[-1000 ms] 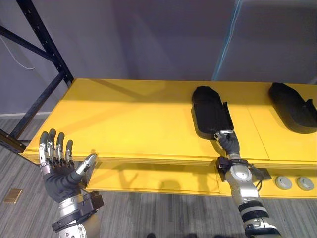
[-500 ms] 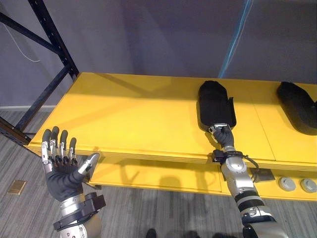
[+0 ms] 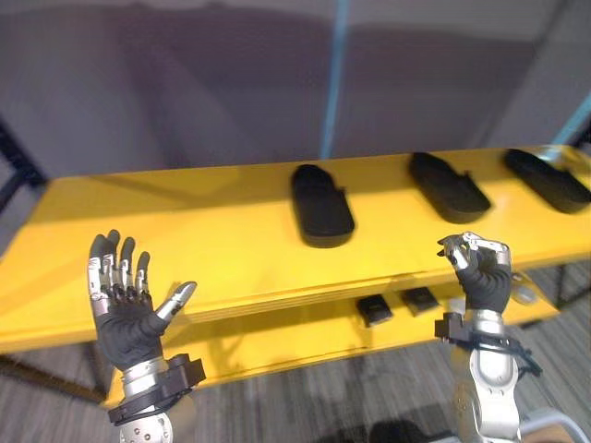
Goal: Walk over and take plastic housings, then place them on the shelf
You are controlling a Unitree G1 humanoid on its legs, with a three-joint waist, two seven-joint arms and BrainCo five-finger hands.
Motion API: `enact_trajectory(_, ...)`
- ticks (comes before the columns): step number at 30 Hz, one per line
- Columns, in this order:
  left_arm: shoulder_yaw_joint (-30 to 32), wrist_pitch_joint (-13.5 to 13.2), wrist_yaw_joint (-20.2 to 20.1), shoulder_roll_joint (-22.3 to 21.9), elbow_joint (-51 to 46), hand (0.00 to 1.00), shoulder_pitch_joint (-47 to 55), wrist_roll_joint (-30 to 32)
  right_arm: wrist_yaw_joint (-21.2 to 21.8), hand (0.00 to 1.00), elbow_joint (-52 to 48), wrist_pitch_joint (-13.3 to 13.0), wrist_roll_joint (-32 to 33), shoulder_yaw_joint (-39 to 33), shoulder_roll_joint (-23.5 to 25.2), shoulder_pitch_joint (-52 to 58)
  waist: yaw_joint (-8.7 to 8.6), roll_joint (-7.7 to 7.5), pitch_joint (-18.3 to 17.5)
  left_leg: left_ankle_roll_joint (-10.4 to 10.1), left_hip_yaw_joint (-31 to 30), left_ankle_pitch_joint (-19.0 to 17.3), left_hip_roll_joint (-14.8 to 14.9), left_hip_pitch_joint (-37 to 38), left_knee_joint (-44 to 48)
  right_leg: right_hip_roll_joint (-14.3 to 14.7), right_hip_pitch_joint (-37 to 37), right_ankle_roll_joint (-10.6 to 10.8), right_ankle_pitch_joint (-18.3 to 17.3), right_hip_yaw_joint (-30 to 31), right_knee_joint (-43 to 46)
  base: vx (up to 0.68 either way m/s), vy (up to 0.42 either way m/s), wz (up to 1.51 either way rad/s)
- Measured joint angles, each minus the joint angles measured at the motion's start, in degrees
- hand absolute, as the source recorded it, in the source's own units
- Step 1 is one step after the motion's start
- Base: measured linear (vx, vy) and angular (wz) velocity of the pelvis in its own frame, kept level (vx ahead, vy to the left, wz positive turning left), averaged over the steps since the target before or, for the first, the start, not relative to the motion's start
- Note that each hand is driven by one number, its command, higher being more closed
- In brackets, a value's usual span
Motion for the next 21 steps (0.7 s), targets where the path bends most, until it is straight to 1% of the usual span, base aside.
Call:
enact_trajectory(1,-2.5,0.0,0.1,0.0,1.7,0.0,-1.2,1.0,0.0,0.0,-3.5,0.0,0.2,-2.3,2.0,6.5,-1.8,-0.48,0.2,2.1,2.6,-1.6,0.0,-0.1,2.3,0.9,-1.2,0.3,1.1,3.0,1.6,-0.03,0.22,-0.96)
enact_trajectory(2,-3.1,0.1,0.1,0.0,2.1,0.0,-1.4,1.3,0.0,0.0,-5.0,0.1,0.4,-2.6,2.9,8.7,-2.55,-0.78,0.3,2.6,4.5,-2.0,0.0,-0.1,3.1,1.1,-1.8,0.5,1.6,4.7,1.8,-0.04,0.233,-1.38)
enact_trajectory(3,-4.1,0.3,0.2,0.0,2.3,0.0,-1.5,2.0,0.1,0.0,-8.0,0.1,0.8,-3.0,3.9,11.6,-2.91,-0.98,0.4,3.7,8.1,-2.6,-0.1,-0.2,3.9,1.5,-2.6,1.4,3.5,8.2,1.5,-0.12,0.271,-2.25)
enact_trajectory(4,-5.7,0.4,0.1,0.0,2.2,0.0,-1.9,2.3,0.2,0.0,-11.2,0.1,1.3,-3.0,4.9,13.6,-2.71,-1.05,0.5,5.6,16.2,-3.3,0.9,-0.5,4.0,2.5,-4.3,2.8,9.5,14.2,-2.1,-0.16,0.269,-2.65)
enact_trajectory(5,-5.9,0.4,0.1,0.1,2.2,0.0,-2.1,2.5,0.2,0.0,-11.6,0.1,1.3,-3.0,4.9,13.2,-2.64,-1.07,0.5,6.7,20.0,-3.3,1.8,-0.7,3.9,3.3,-5.0,3.3,14.7,15.1,-5.5,-0.23,0.244,-2.94)
enact_trajectory(6,-5.8,0.5,-0.1,0.1,2.2,0.0,-2.4,3.1,0.1,0.0,-11.6,0.1,1.3,-3.2,5.0,12.0,-2.49,0.02,0.8,8.1,25.5,-2.9,3.7,-1.4,3.1,3.6,-5.4,3.3,18.8,11.1,-9.3,-0.31,0.188,-2.65)
enact_trajectory(7,-5.7,0.9,-0.5,-0.2,3.5,0.0,-4.6,3.2,-0.2,0.0,-11.4,0.1,1.3,-4.0,5.0,11.8,-2.02,0.5,1.6,9.1,31.3,-2.1,5.7,-0.9,1.8,2.7,-6.2,-0.5,13.9,-2.4,-3.8,-0.31,0.219,-3.09)
enact_trajectory(8,-4.7,0.9,-0.7,-0.1,3.8,0.0,-5.0,3.3,-0.1,0.0,-10.5,0.1,1.2,-4.1,5.0,11.3,-1.47,0.92,1.7,9.0,37.4,-0.5,7.3,0.4,-1.0,1.0,-5.8,-2.2,6.7,-10.4,2.3,-0.27,0.221,-2.69)
enact_trajectory(9,-3.8,0.9,-0.8,-0.1,3.8,0.0,-5.1,3.3,-0.2,0.0,-10.0,0.2,0.9,-4.2,5.0,10.7,-1.43,1.16,1.7,8.8,39.8,0.4,8.1,0.8,-2.1,0.1,-5.3,-1.5,3.9,-12.2,4.9,-0.15,0.161,-2.42)
enact_trajectory(10,-2.6,0.9,-1.0,0.0,4.6,0.0,-6.0,3.0,-0.9,0.0,-9.1,0.2,0.3,-5.0,5.2,10.0,-1.97,1.2,1.8,8.3,43.4,2.2,8.5,1.1,-4.5,-1.9,-4.3,-1.0,-1.3,-12.0,9.8,-0.12,0.089,-1.58)
enact_trajectory(11,-2.1,0.9,-1.1,0.0,5.3,0.0,-6.6,3.0,-1.1,0.0,-8.6,0.2,-0.2,-5.8,5.2,9.6,-2.29,1.18,1.7,8.2,45.1,3.0,8.6,1.1,-5.5,-3.2,-3.8,-0.8,-3.6,-11.7,12.0,-0.17,0.053,-1.58)
enact_trajectory(12,-1.3,1.0,-1.2,0.1,6.9,0.0,-7.3,2.9,-1.3,0.0,-6.7,0.2,-0.5,-6.9,5.2,8.5,-2.77,1.12,1.7,8.1,47.9,4.1,8.6,1.1,-7.1,-5.9,-2.5,-0.4,-7.0,-11.6,15.5,-0.19,-0.022,-1.22)
enact_trajectory(13,-0.8,1.4,-1.4,0.3,8.7,0.0,-7.5,2.9,-1.3,0.0,-4.4,0.2,-0.9,-7.5,5.2,7.5,-2.88,0.87,1.6,7.5,50.5,4.4,8.6,1.3,-8.3,-7.9,-0.9,0.0,-9.2,-11.6,17.1,-0.19,-0.056,-1.21)
enact_trajectory(14,-0.6,1.7,-1.6,0.4,9.3,0.0,-7.3,2.9,-1.3,0.0,-3.2,0.3,-1.5,-7.6,5.2,7.0,-2.69,0.74,1.5,7.4,51.6,4.7,8.5,1.4,-8.9,-8.8,-0.1,0.4,-9.9,-11.7,17.3,-0.19,-0.112,-1.24)
enact_trajectory(15,-0.4,2.2,-2.1,0.5,10.1,0.0,-6.9,2.9,-1.2,0.0,-1.2,0.5,-1.6,-7.4,5.2,6.2,-1.97,0.72,1.5,7.2,52.5,4.7,8.0,1.5,-9.8,-9.5,1.6,2.1,-10.9,-12.1,14.9,-0.24,-0.194,-1.31)
enact_trajectory(16,0.1,2.6,-2.4,0.8,10.7,0.0,-6.3,3.0,-1.1,0.0,0.3,0.8,-1.5,-6.5,5.2,5.6,-1.24,0.45,1.3,7.1,52.8,4.8,7.3,1.4,-10.7,-9.0,3.8,2.8,-11.4,-12.5,8.2,-0.23,-0.217,-1.23)
enact_trajectory(17,0.5,2.8,-2.6,0.9,11.0,0.0,-6.1,3.0,-1.0,0.0,0.9,0.9,-1.6,-5.9,5.1,5.5,-1.06,0.36,1.2,7.0,53.3,4.9,7.3,1.1,-10.6,-8.5,5.1,2.6,-11.6,-12.4,4.0,-0.17,-0.209,-0.94)
enact_trajectory(18,1.1,3.0,-3.0,0.4,12.7,0.0,-6.0,3.1,-0.8,0.0,2.2,1.1,-1.5,-5.1,4.3,5.1,-0.92,2.06,1.0,6.7,53.1,5.0,8.4,0.2,-10.5,-6.6,6.3,1.3,-10.0,-12.2,-0.8,-0.05,-0.212,-0.81)
enact_trajectory(19,1.5,3.4,-3.4,-0.6,14.7,0.0,-5.8,3.1,-0.4,0.0,4.4,1.5,-1.5,-3.4,3.3,4.9,-0.63,3.21,0.4,5.8,51.4,6.9,9.8,-1.2,-10.1,-4.2,6.5,0.0,-6.7,-11.4,-4.6,0.0,-0.206,-0.67)
enact_trajectory(20,1.9,3.6,-3.4,-1.0,15.7,0.0,-5.9,3.4,-0.3,0.0,5.3,1.8,-1.5,-2.9,3.1,4.9,-0.65,3.71,0.1,5.4,50.8,7.6,10.5,-1.5,-9.7,-3.6,6.6,-0.2,-6.5,-11.4,-5.0,0.05,-0.258,-0.38)
enact_trajectory(21,2.3,3.9,-3.3,-1.6,17.9,0.0,-6.3,3.6,-0.1,0.0,6.6,2.3,-1.5,-2.3,3.0,5.0,-0.93,3.82,0.0,4.1,49.9,8.4,11.7,-1.7,-9.2,-2.4,6.9,-0.3,-6.5,-11.9,-4.9,0.09,-0.231,0.04)
